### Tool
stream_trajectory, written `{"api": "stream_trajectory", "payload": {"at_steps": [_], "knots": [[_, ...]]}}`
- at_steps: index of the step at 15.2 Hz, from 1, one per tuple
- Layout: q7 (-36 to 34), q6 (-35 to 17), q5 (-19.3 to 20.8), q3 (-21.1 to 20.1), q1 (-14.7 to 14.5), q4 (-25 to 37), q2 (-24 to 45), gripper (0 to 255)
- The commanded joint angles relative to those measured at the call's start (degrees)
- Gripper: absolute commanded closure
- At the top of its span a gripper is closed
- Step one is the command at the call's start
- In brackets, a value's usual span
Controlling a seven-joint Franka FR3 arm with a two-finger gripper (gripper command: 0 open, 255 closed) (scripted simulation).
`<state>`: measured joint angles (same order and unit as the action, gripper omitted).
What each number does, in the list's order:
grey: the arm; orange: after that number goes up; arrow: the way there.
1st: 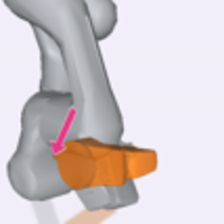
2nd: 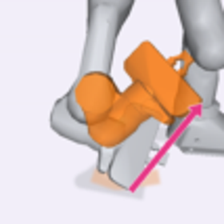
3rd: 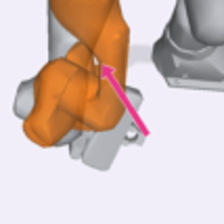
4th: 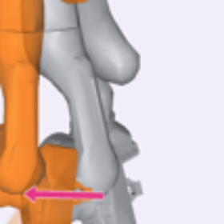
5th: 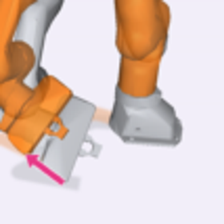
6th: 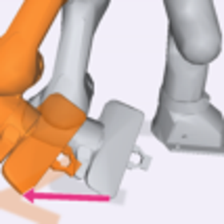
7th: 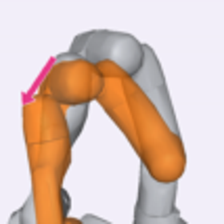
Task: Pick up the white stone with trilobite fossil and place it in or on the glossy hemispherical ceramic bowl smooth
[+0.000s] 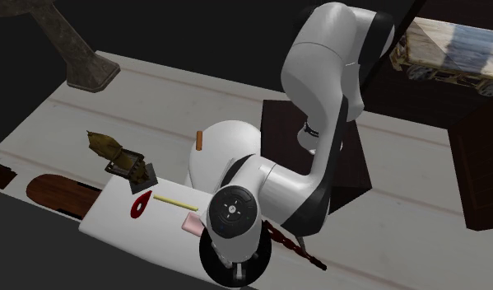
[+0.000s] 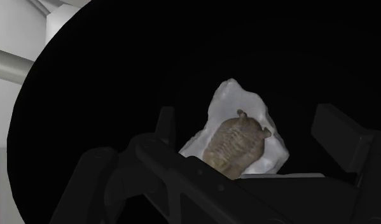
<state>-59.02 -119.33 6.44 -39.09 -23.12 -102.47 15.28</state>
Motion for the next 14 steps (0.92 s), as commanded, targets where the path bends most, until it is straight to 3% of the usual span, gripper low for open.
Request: {"api": "stream_trajectory", "payload": {"at_steps": [1,4,5,14], "knots": [[-0.03,-0.05,0.05,0.01,-0.04,0.00,0.09,0],[-0.03,-0.05,0.05,0.01,-0.04,0.00,0.09,0],[-0.04,-0.05,0.05,0.01,-0.04,0.00,0.09,255],[-0.03,-0.05,0.05,0.00,-0.03,0.00,0.09,255]]}}
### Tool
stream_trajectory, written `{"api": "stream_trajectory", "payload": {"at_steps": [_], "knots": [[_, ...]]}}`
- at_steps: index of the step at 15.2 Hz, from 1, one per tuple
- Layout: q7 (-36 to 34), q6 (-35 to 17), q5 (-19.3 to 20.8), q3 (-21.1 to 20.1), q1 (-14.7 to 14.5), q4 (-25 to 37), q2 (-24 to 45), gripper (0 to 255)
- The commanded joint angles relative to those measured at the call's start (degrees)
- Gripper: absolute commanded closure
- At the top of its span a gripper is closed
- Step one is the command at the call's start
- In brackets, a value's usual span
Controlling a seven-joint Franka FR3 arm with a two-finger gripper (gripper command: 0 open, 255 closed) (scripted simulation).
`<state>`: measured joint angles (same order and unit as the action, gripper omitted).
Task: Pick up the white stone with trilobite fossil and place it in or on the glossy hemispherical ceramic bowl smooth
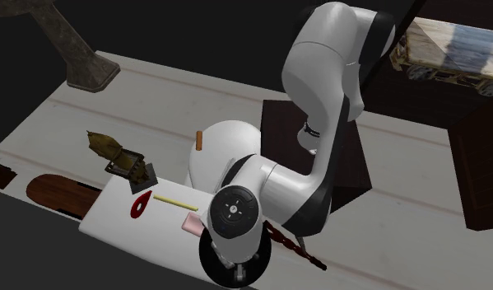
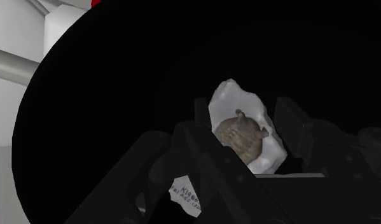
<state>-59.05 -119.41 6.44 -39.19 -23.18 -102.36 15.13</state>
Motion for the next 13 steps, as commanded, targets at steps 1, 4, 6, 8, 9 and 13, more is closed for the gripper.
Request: {"api": "stream_trajectory", "payload": {"at_steps": [1,4,6,8,9,13], "knots": [[0.09,0.72,-0.14,0.02,0.09,0.39,-0.02,255],[0.33,2.83,-0.65,-0.18,0.20,1.98,-0.67,255],[0.46,4.26,-0.94,-0.29,0.25,3.12,-1.04,255],[0.45,4.29,-0.92,-0.29,0.24,3.19,-1.03,255],[0.45,4.29,-0.92,-0.29,0.24,3.19,-1.03,0],[-23.84,1.07,-4.08,3.19,-0.84,2.18,-1.89,0]]}}
